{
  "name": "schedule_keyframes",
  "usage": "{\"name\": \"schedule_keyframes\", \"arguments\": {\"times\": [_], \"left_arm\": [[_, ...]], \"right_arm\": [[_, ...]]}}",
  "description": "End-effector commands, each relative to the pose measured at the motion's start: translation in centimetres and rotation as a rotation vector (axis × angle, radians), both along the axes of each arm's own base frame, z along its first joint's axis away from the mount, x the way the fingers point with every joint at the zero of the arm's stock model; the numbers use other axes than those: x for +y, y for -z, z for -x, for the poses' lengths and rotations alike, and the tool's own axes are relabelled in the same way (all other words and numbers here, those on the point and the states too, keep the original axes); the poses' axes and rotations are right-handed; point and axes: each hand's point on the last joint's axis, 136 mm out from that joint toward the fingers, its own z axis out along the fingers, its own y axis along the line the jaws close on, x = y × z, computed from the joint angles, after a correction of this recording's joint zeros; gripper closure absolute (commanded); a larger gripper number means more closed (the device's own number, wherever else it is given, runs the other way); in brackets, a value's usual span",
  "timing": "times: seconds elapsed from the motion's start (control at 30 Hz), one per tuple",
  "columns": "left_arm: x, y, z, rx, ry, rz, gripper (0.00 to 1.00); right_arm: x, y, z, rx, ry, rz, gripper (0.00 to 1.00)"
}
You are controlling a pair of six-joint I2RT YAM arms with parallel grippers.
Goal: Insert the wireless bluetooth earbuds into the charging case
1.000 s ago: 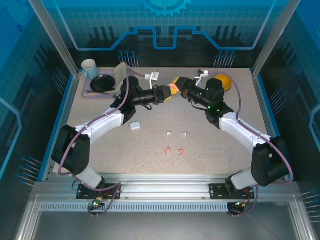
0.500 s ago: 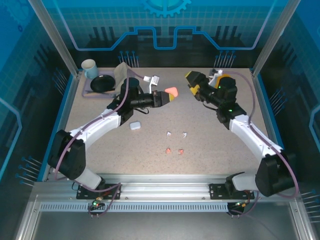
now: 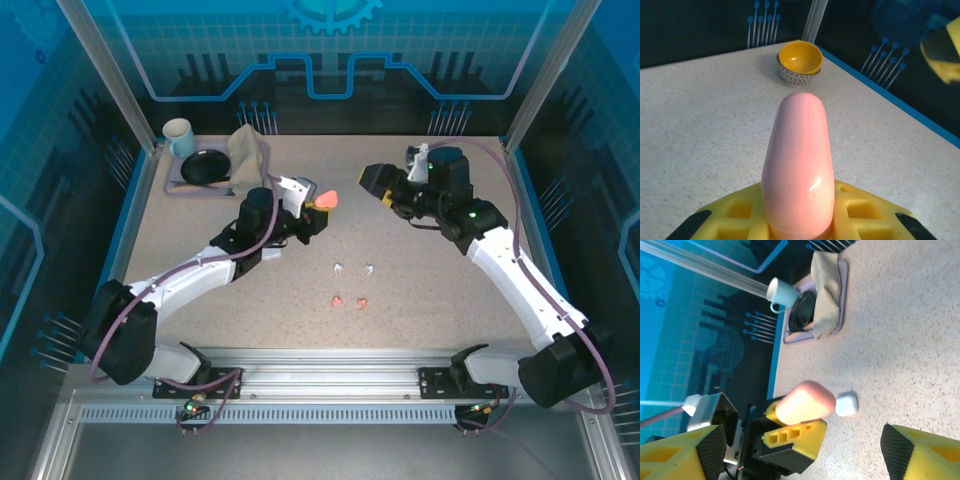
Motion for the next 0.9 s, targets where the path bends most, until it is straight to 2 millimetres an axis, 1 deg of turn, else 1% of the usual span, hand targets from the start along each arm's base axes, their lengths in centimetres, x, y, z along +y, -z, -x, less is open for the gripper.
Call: {"name": "schedule_keyframes", "arguments": {"times": [0.0, 0.1, 0.2, 0.5, 0.73, 0.87], "left_arm": [[0.0, -3.0, -0.7, -0.207, -0.052, -0.047, 1.0], [-0.2, -3.2, -0.6, -0.24, -0.065, -0.067, 1.0], [-0.4, -3.5, -0.3, -0.272, -0.062, -0.067, 1.0], [-1.2, -3.9, 0.4, -0.299, -0.043, -0.071, 1.0], [-1.6, -4.1, 0.8, -0.3, -0.032, -0.061, 1.0], [-2.2, -3.5, 1.2, -0.291, -0.007, -0.066, 1.0]], "right_arm": [[1.3, 2.3, 1.0, 0.05, -0.043, 0.077, 0.16], [2.3, 3.3, 1.3, 0.066, -0.061, 0.106, 0.17], [2.9, 4.1, 1.3, 0.081, -0.065, 0.119, 0.17], [3.4, 5.5, 0.6, 0.108, -0.052, 0.129, 0.17], [3.8, 5.5, -0.2, 0.106, -0.044, 0.127, 0.18], [4.2, 4.5, -0.8, 0.087, -0.042, 0.111, 0.18]]}}
